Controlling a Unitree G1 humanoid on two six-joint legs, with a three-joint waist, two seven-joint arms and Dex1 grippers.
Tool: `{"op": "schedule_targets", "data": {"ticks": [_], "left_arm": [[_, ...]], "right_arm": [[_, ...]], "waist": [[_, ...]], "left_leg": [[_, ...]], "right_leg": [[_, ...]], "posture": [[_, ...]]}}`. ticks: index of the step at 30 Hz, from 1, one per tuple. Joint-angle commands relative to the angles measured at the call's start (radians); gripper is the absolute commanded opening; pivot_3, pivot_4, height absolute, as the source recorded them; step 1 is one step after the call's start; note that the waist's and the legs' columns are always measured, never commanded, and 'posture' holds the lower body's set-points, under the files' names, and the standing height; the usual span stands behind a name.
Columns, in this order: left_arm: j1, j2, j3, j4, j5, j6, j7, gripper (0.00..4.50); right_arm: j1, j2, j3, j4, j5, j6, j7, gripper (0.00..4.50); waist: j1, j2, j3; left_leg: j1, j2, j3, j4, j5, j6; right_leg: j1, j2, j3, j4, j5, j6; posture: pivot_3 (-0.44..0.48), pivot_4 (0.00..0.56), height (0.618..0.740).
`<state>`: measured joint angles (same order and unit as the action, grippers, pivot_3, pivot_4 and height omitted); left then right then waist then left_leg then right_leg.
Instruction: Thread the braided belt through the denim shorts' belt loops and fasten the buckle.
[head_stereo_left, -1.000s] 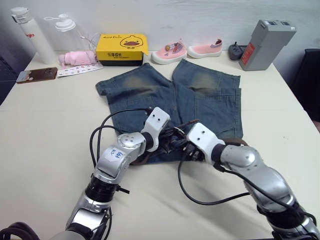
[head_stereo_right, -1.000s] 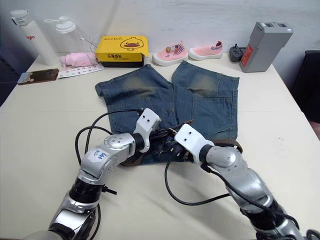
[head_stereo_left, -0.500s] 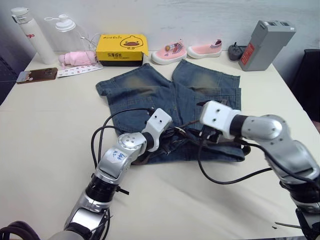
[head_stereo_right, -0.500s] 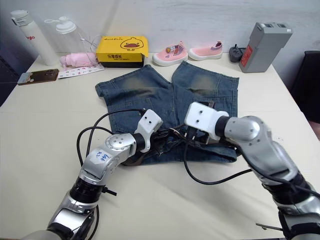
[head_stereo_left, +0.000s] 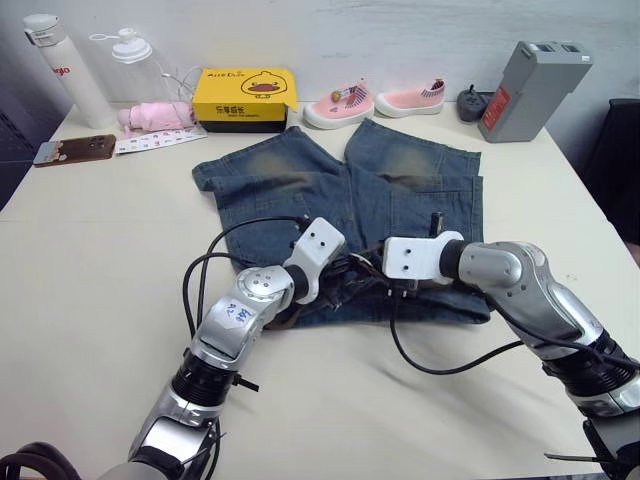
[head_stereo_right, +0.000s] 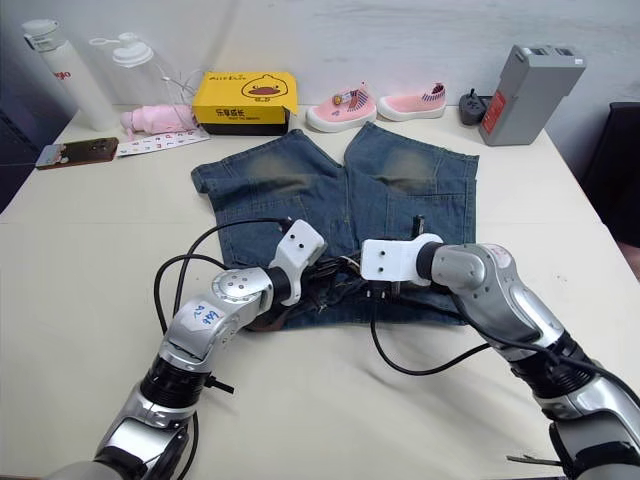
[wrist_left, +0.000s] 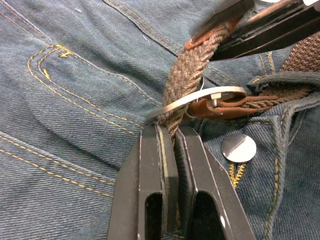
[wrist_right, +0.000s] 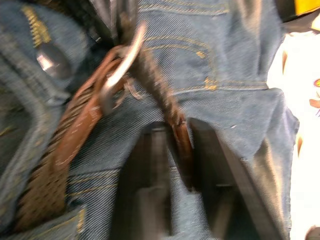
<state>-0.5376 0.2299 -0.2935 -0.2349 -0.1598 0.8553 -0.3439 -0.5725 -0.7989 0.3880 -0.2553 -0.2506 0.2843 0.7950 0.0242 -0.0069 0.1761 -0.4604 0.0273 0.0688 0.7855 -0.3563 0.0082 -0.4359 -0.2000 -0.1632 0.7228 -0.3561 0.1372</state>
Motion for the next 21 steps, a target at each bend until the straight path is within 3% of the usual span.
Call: {"op": "schedule_targets", "data": {"ticks": [1, 3, 4, 8, 12, 17, 21], "left_arm": [[0.014, -0.001, -0.018, -0.020, 0.011, -0.002, -0.007, 0.00], [0.014, 0.003, -0.012, -0.019, 0.010, -0.013, -0.016, 0.00], [0.015, 0.004, -0.007, -0.020, 0.008, -0.019, -0.020, 0.87], [0.031, 0.018, 0.055, -0.075, -0.054, -0.009, -0.069, 2.12], [0.062, 0.069, 0.210, -0.168, -0.222, 0.083, -0.175, 3.87], [0.089, 0.220, 0.420, -0.174, -0.404, 0.133, -0.346, 3.87], [0.076, 0.275, 0.518, -0.086, -0.482, 0.131, -0.405, 3.87]], "right_arm": [[0.007, 0.010, -0.038, -0.055, -0.015, 0.008, 0.005, 0.04], [0.015, 0.015, -0.045, -0.060, -0.019, 0.019, 0.003, 0.04], [0.017, 0.018, -0.048, -0.061, -0.020, 0.024, 0.001, 0.00], [0.029, 0.030, -0.060, -0.070, -0.023, 0.044, -0.010, 0.00], [0.043, 0.043, -0.073, -0.083, -0.026, 0.066, -0.022, 0.00], [0.058, 0.058, -0.088, -0.091, -0.038, 0.078, -0.047, 0.00], [0.065, 0.068, -0.095, -0.091, -0.047, 0.076, -0.062, 0.00]], "waist": [[0.000, 0.000, 0.000], [0.000, 0.000, 0.000], [-0.001, 0.000, 0.000], [-0.001, 0.000, 0.000], [-0.005, 0.000, 0.000], [-0.010, 0.000, 0.000], [-0.017, 0.000, 0.000]], "left_leg": [[0.000, 0.000, 0.000, 0.000, 0.000, 0.000], [0.000, 0.000, 0.000, 0.000, 0.000, 0.000], [0.001, 0.000, 0.000, 0.000, 0.000, 0.000], [0.000, 0.000, 0.000, 0.000, 0.000, 0.000], [0.000, 0.001, -0.001, 0.000, 0.000, 0.000], [0.001, 0.002, -0.001, 0.000, 0.000, 0.000], [0.001, 0.002, -0.002, 0.000, 0.000, -0.001]], "right_leg": [[0.000, 0.000, 0.000, 0.000, 0.000, 0.000], [0.000, 0.000, 0.000, 0.000, 0.000, 0.000], [0.000, 0.000, 0.000, 0.000, 0.000, 0.000], [0.000, 0.000, 0.000, 0.000, 0.000, 0.000], [-0.001, 0.001, 0.000, 0.000, 0.000, 0.000], [-0.001, 0.001, 0.001, 0.000, 0.000, 0.000], [-0.001, 0.001, 0.001, 0.000, 0.000, 0.000]], "posture": [[0.000, 0.150, 0.658], [0.000, 0.150, 0.658], [0.000, 0.150, 0.658], [0.000, 0.150, 0.658], [0.000, 0.150, 0.658], [0.000, 0.150, 0.658], [0.000, 0.150, 0.658]]}}
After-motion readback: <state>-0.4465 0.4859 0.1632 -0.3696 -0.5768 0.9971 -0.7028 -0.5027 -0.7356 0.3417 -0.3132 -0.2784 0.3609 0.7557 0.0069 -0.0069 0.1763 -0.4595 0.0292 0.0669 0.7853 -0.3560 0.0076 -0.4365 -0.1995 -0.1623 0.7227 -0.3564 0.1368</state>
